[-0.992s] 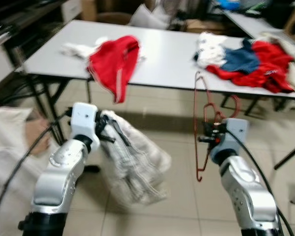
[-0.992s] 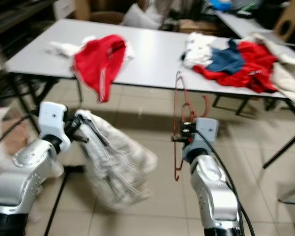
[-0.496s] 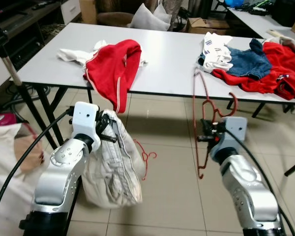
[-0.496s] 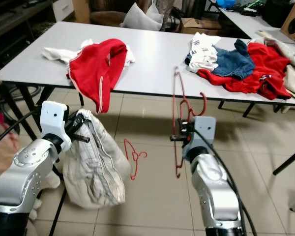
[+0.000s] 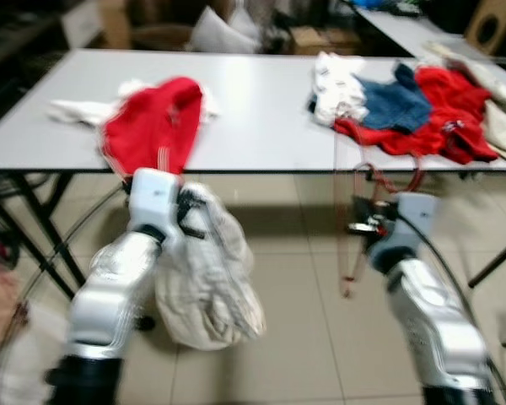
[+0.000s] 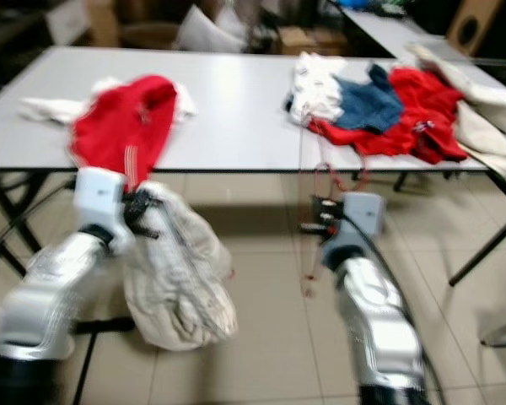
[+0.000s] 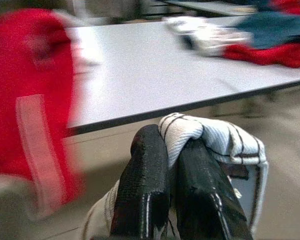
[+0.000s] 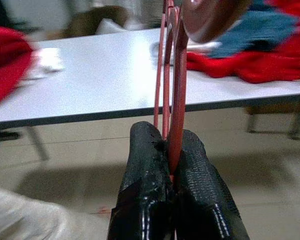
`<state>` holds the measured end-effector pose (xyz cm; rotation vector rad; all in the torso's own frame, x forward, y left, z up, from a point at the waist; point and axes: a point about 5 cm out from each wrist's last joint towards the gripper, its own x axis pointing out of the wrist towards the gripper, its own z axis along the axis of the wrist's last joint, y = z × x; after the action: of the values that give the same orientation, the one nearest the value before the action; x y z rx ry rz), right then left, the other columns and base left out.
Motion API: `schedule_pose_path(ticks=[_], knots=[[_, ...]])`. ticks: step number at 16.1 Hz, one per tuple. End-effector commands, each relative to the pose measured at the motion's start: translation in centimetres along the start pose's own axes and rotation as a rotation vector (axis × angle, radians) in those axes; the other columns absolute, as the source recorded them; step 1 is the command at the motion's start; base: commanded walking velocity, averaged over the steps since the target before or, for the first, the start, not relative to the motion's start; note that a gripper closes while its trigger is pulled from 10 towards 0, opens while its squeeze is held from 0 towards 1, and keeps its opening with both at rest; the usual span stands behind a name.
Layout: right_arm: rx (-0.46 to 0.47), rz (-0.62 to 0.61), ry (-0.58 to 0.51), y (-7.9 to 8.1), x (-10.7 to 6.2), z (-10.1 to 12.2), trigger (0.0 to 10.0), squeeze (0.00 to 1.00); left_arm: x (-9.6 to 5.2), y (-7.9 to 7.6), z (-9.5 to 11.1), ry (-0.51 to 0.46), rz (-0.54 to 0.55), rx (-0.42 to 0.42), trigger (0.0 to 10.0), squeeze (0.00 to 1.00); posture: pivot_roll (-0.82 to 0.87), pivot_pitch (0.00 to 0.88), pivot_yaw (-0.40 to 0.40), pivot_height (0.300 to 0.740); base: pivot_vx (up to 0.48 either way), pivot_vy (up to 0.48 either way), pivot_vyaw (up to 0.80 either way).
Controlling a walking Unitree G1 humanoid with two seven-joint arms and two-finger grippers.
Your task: Hang hanger
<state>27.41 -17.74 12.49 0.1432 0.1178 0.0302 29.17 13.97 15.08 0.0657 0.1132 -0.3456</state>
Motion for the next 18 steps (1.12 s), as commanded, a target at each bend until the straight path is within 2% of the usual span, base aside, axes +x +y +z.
schedule_pose_path(ticks=[1,11,18], knots=[[0.007,0.035,-0.027,0.8,0.1,0.5,10.0,0.0,-0.4,0.9,1.8,-0.074,0.03,0.038,10.0,0.0,-0.06,0.0,-0.034,0.74,0.304,0.0,0.0],[-0.02,0.057,-0.029,1.0,0.1,0.5,10.0,0.0,-0.4,1.1,2.3,-0.09,0.034,0.04,10.0,0.0,-0.06,0.0,-0.036,0.74,0.304,0.0,0.0],[-0.098,0.129,-0.034,1.1,0.3,1.1,10.0,0.0,0.1,1.7,3.4,-0.121,0.036,0.05,10.0,0.0,-0.07,0.0,-0.021,0.74,0.306,0.0,0.0]])
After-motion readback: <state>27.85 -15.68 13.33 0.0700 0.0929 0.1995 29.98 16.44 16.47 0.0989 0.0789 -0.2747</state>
